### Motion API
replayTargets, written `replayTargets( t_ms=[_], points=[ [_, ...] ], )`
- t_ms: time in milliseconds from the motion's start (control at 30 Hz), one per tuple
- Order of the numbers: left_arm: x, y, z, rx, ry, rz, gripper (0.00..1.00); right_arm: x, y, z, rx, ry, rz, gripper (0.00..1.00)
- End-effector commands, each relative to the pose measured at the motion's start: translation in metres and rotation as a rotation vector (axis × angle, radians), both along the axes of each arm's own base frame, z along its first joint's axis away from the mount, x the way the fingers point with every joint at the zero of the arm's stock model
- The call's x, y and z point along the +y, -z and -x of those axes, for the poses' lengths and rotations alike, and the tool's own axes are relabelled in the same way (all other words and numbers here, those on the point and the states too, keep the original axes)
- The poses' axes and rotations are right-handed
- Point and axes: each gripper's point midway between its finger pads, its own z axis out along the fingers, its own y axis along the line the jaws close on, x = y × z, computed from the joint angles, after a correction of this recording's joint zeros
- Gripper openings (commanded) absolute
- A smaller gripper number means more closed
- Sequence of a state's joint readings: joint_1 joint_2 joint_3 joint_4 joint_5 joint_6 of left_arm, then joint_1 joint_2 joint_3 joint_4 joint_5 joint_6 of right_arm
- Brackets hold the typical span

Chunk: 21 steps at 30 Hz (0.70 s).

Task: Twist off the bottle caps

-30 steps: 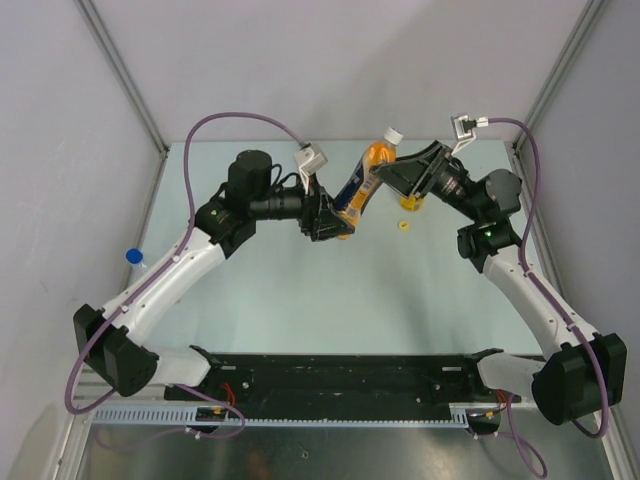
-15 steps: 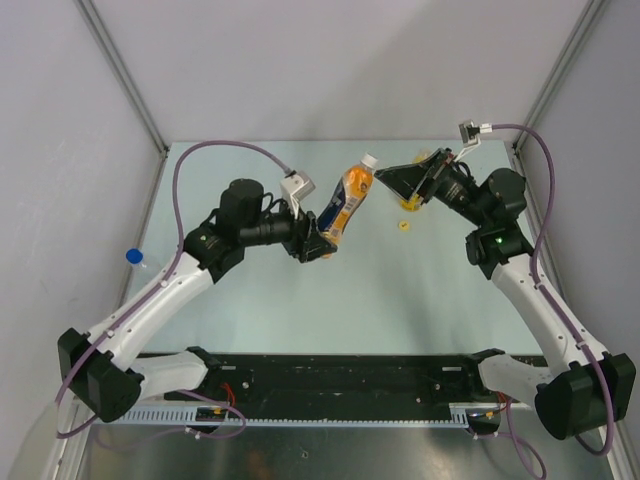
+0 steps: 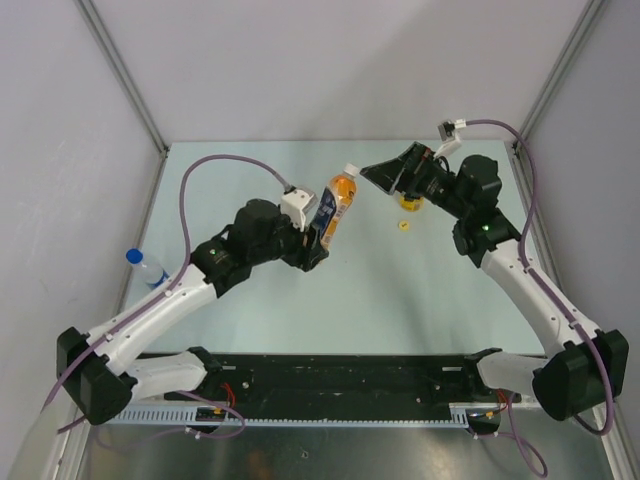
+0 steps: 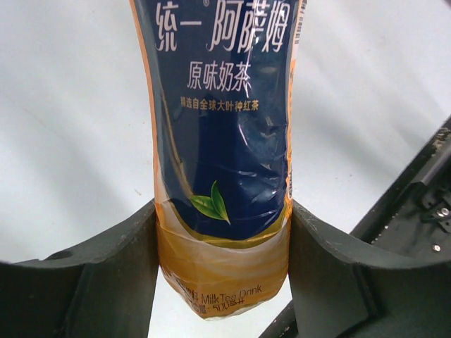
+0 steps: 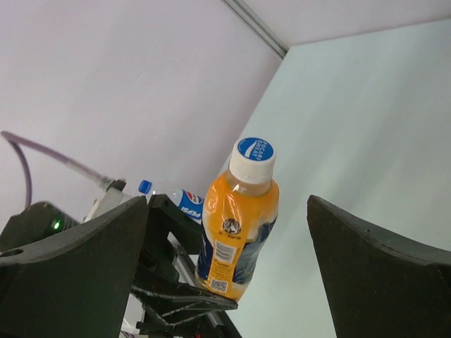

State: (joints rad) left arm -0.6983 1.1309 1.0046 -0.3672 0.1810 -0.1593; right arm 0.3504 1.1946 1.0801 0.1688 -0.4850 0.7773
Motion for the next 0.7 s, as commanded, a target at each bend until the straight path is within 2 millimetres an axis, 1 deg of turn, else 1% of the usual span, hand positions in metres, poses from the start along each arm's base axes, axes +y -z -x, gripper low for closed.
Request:
replayTargets(
  t_ms=[0,133,233,333,433,567,667],
  points=[
    [0.017,-0.006,-0.010,-0.083,-0.185,-0.055,0.43,0.004,-0.006,-0.011,0.011,0.043,0.047,0.99],
    [0.021,-0.008,-0.008,-0.143,-0.256,-0.106,0.40,0.015,0.004,-0.017,0.054,0.048,0.109,0.99],
    [0.020,-0.009,-0.005,-0.185,-0.290,-0.149,0.41,0.024,0.015,-0.020,0.093,0.037,0.142,0.99],
    [0.019,-0.008,-0.003,-0.220,-0.322,-0.197,0.41,0.029,0.021,-0.022,0.126,0.034,0.144,0.99],
    [0.017,-0.004,-0.003,-0.239,-0.345,-0.249,0.40,0.032,0.024,-0.022,0.146,0.019,0.134,0.98],
    [0.012,0.002,-0.004,-0.253,-0.360,-0.316,0.37,0.036,0.021,-0.020,0.156,-0.004,0.110,0.96],
    [0.008,0.003,-0.004,-0.266,-0.370,-0.342,0.35,0.039,0.022,-0.021,0.168,-0.011,0.102,0.94]
  ],
)
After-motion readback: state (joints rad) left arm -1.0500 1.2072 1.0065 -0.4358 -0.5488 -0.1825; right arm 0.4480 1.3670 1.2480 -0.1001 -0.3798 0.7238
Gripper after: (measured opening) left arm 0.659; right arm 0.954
